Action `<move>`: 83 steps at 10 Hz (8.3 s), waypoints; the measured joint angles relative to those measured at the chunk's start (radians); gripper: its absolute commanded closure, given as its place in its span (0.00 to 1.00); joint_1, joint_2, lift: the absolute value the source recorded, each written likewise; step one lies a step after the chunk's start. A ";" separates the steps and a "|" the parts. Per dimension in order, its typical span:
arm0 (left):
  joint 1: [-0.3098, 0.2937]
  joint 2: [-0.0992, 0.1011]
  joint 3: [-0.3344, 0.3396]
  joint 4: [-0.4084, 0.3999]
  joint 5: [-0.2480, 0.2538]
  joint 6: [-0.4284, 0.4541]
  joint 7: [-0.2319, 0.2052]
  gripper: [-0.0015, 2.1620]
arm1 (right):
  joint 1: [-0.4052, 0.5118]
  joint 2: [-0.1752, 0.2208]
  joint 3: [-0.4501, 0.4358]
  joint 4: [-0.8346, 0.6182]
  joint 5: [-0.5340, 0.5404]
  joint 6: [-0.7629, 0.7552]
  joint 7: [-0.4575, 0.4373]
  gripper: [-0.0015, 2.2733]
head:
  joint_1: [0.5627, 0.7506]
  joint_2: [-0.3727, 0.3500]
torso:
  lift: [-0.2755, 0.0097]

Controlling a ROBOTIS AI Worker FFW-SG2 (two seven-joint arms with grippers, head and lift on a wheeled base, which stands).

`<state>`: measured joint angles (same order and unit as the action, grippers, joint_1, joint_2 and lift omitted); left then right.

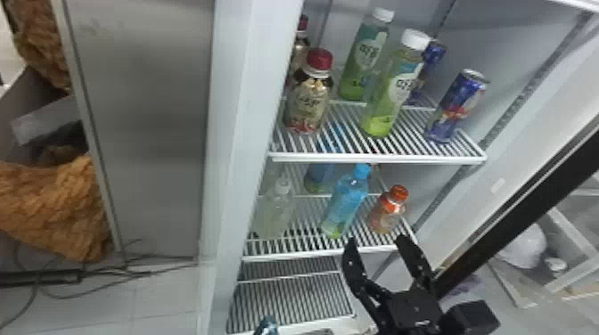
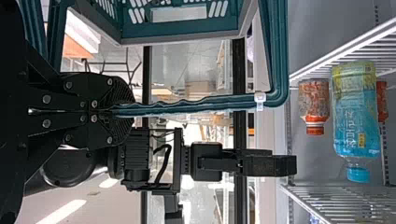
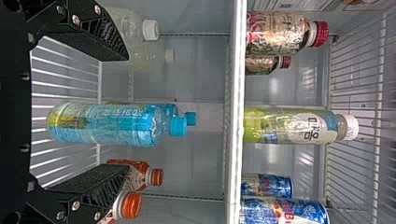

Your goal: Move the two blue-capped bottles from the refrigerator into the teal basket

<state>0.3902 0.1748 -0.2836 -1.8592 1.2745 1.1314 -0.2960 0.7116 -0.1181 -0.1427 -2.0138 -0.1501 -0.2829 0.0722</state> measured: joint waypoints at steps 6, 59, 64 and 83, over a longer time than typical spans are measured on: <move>-0.003 0.000 0.000 0.000 -0.001 0.000 0.000 0.53 | -0.024 0.000 0.000 0.033 -0.002 -0.019 0.016 0.09 | 0.70 0.03 | 0.47; 0.002 0.003 0.007 0.000 0.005 -0.007 -0.005 0.53 | 0.126 -0.046 -0.078 -0.285 -0.106 0.380 0.284 0.26 | 0.70 0.03 | 0.47; 0.007 0.003 0.009 0.000 0.005 -0.007 -0.005 0.53 | 0.214 -0.081 -0.084 -0.410 -0.139 0.572 0.336 0.26 | 0.70 0.03 | 0.47; 0.010 0.002 0.011 0.000 0.005 -0.007 -0.005 0.53 | 0.034 -0.104 -0.063 -0.079 -0.089 0.652 0.554 0.21 | 0.70 0.03 | 0.47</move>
<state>0.4000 0.1764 -0.2731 -1.8591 1.2793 1.1240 -0.3007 0.7451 -0.2223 -0.2056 -2.0925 -0.2387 0.3691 0.6262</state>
